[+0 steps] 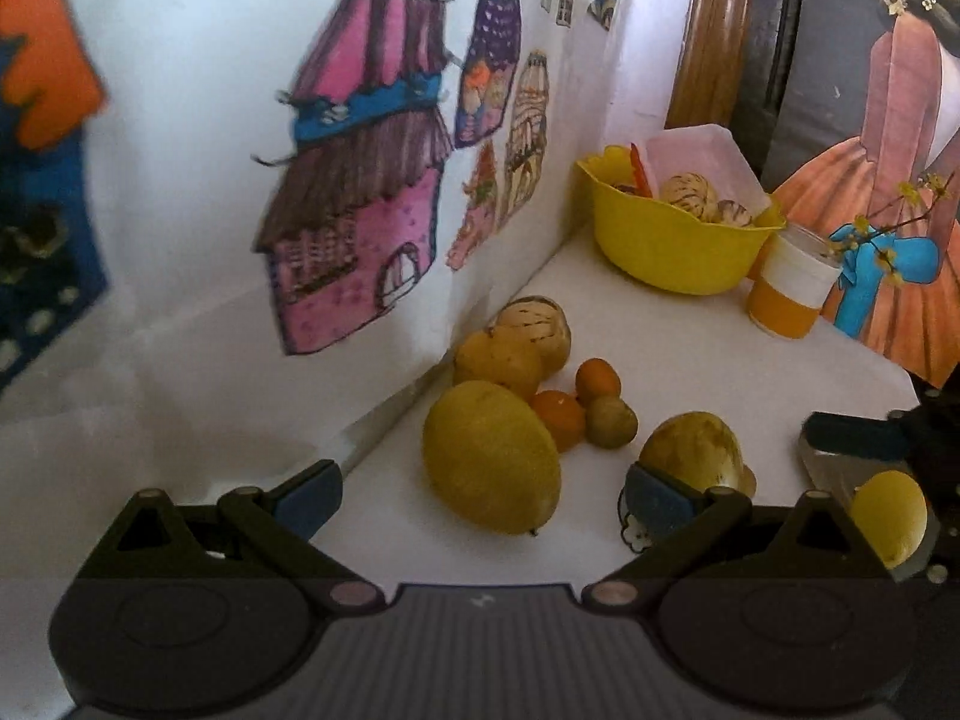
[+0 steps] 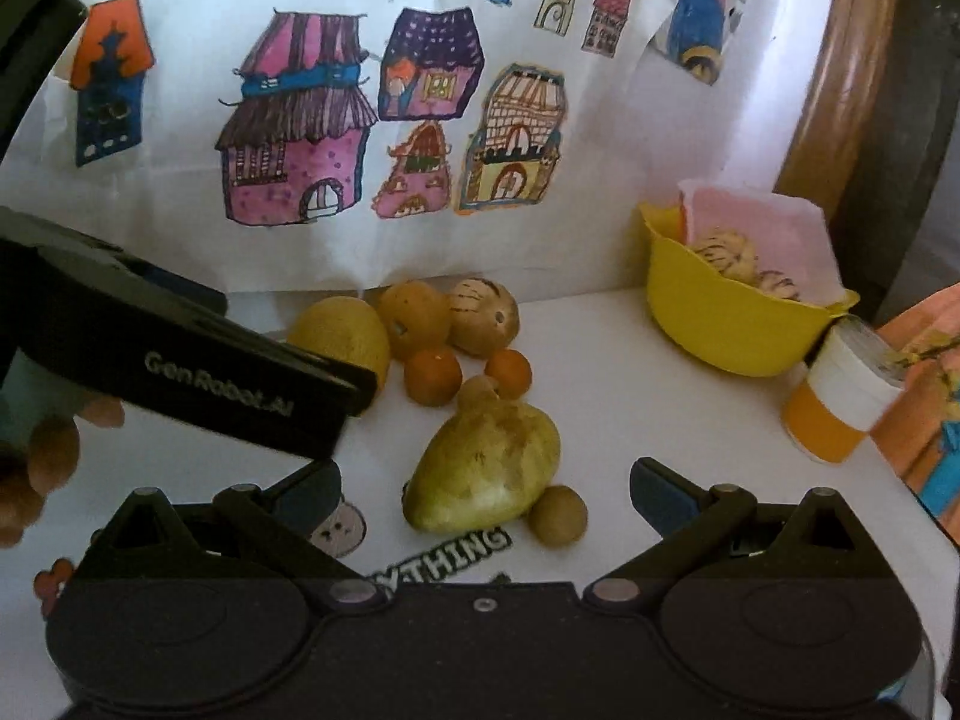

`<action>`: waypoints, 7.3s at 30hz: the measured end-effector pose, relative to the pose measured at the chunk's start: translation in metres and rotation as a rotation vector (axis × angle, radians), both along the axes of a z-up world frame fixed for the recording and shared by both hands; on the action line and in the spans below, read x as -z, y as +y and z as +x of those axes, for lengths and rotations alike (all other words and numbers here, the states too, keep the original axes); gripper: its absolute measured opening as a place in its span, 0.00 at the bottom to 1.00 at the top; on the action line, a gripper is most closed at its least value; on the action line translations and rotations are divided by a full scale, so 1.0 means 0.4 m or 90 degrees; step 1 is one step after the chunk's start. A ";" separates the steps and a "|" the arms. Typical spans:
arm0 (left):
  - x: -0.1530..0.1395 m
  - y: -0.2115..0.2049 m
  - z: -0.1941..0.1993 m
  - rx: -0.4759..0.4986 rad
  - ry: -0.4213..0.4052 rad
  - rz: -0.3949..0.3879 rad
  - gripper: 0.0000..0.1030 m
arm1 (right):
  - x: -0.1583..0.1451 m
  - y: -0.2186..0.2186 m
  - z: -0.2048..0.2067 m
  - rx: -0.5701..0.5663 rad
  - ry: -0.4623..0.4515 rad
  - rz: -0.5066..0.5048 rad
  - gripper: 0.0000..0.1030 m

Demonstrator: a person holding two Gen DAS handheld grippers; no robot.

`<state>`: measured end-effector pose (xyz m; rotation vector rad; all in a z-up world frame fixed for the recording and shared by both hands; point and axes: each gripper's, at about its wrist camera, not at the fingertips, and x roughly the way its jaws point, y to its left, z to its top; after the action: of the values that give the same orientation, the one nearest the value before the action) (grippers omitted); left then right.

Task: Organize fruits
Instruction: 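Grasp the large tan round fruit with the left tool while the right tool grasps the yellow pear, then carry the tan fruit and the pear over the metal tray, then lower both fruits into the tray and open both tools, then move both open tools back to the fruit pile, then grasp the orange tangerine with the left tool while the right tool grasps the small brown round fruit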

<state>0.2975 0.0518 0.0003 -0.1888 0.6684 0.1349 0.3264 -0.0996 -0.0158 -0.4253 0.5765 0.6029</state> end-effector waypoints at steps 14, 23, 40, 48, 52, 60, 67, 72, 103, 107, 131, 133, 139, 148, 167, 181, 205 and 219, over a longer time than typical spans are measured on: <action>0.033 0.013 0.057 -0.003 0.009 -0.037 0.63 | 0.048 0.029 0.064 -0.002 0.025 -0.001 0.76; 0.044 0.018 0.055 -0.005 0.018 -0.049 0.58 | 0.062 0.031 0.064 0.012 0.018 -0.005 0.65; 0.005 -0.031 -0.055 0.042 0.029 -0.055 0.56 | 0.016 -0.015 -0.059 0.014 0.002 0.019 0.52; 0.010 -0.053 -0.115 0.046 0.034 -0.054 0.56 | 0.010 -0.066 -0.109 0.043 0.015 0.045 0.52; 0.013 -0.049 -0.121 0.047 0.040 -0.057 0.56 | 0.019 -0.068 -0.100 0.055 0.022 0.045 0.55; 0.016 -0.045 -0.109 0.057 0.038 -0.046 0.56 | 0.049 -0.073 -0.052 0.080 0.068 0.057 0.56; 0.024 -0.050 -0.089 0.059 0.028 -0.030 0.56 | 0.060 -0.079 -0.018 0.093 0.103 0.067 0.55; 0.037 -0.046 -0.064 0.065 0.046 -0.041 0.57 | 0.061 -0.091 -0.009 0.096 0.118 0.082 0.53; -0.012 -0.389 -0.101 0.245 0.009 -0.048 0.54 | -0.065 -0.494 -0.151 0.245 0.043 0.169 0.52; 0.005 -0.458 -0.089 0.268 0.022 -0.043 0.54 | -0.028 -0.553 -0.130 0.270 0.063 0.171 0.52; 0.004 -0.501 -0.113 0.292 0.007 -0.027 0.57 | 0.008 -0.588 -0.109 0.284 0.084 0.170 0.63; -0.004 -0.489 -0.123 0.285 0.007 -0.037 0.60 | -0.005 -0.593 -0.121 0.289 0.075 0.173 0.66; -0.049 -0.443 -0.187 0.263 -0.027 -0.040 0.82 | -0.067 -0.613 -0.211 0.311 0.013 0.196 0.85; -0.115 -0.377 -0.310 0.237 -0.075 -0.025 0.99 | -0.145 -0.595 -0.412 0.294 -0.055 0.173 0.99; -0.033 -0.152 -0.490 0.167 0.013 -0.012 1.00 | -0.069 -0.421 -0.651 0.260 0.092 0.160 0.99; -0.063 0.002 -0.404 0.096 0.032 0.053 1.00 | -0.134 -0.228 -0.519 0.128 0.074 0.071 0.99; -0.006 -0.017 0.010 0.074 -0.015 0.004 0.99 | -0.042 -0.134 0.017 0.069 0.105 0.087 0.91; 0.055 -0.040 0.105 0.067 0.015 0.002 0.61 | 0.010 -0.103 0.084 0.049 0.156 0.062 0.55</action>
<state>0.3393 0.0359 -0.0216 -0.1493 0.7003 0.0376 0.3602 -0.1408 -0.0196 -0.2378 0.7894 0.6110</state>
